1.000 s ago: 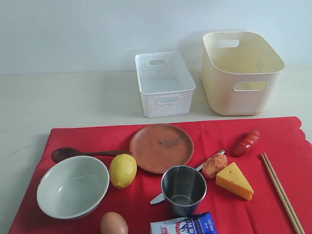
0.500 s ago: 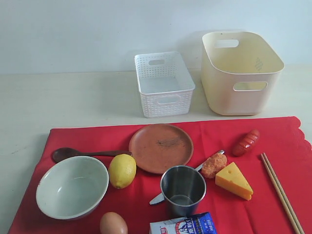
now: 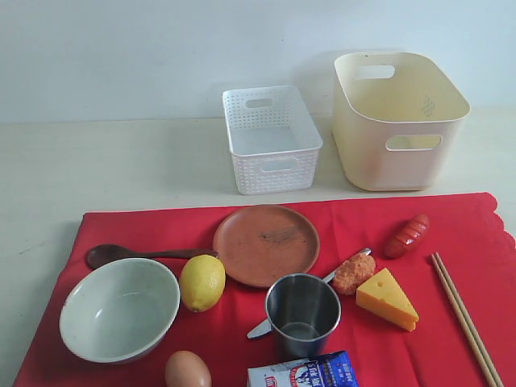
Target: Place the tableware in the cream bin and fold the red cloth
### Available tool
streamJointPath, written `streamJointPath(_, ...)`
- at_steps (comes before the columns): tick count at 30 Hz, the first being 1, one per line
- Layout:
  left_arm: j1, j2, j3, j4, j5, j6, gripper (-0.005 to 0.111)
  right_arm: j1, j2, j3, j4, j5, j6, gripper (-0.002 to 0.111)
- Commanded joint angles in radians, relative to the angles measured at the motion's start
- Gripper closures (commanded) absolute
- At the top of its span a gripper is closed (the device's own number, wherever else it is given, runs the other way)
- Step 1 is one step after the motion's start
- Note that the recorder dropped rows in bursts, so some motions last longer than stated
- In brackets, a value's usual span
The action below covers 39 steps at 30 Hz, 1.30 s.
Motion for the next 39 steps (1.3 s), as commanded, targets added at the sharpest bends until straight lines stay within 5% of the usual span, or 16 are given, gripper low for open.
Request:
streamJointPath(1,0.002,-0.006,0.002,0.001,-0.008,-0.001,0.107,-0.005,0.002,-0.007,-0.002,-0.007,-0.003,0.108)
streamJointPath(19,0.002,-0.006,0.002,0.001,-0.008,-0.001,0.107,-0.005,0.004,-0.007,0.115,0.055,0.018,0.108)
streamJointPath(34,0.002,-0.006,0.002,0.001,-0.008,-0.001,0.107,-0.005,0.381,-0.141,0.664,0.337,-0.608,0.107)
streamJointPath(39,0.002,-0.006,0.002,0.001,-0.008,-0.001,0.107,-0.005,0.543,-0.206,0.671,0.398,-0.614,0.093)
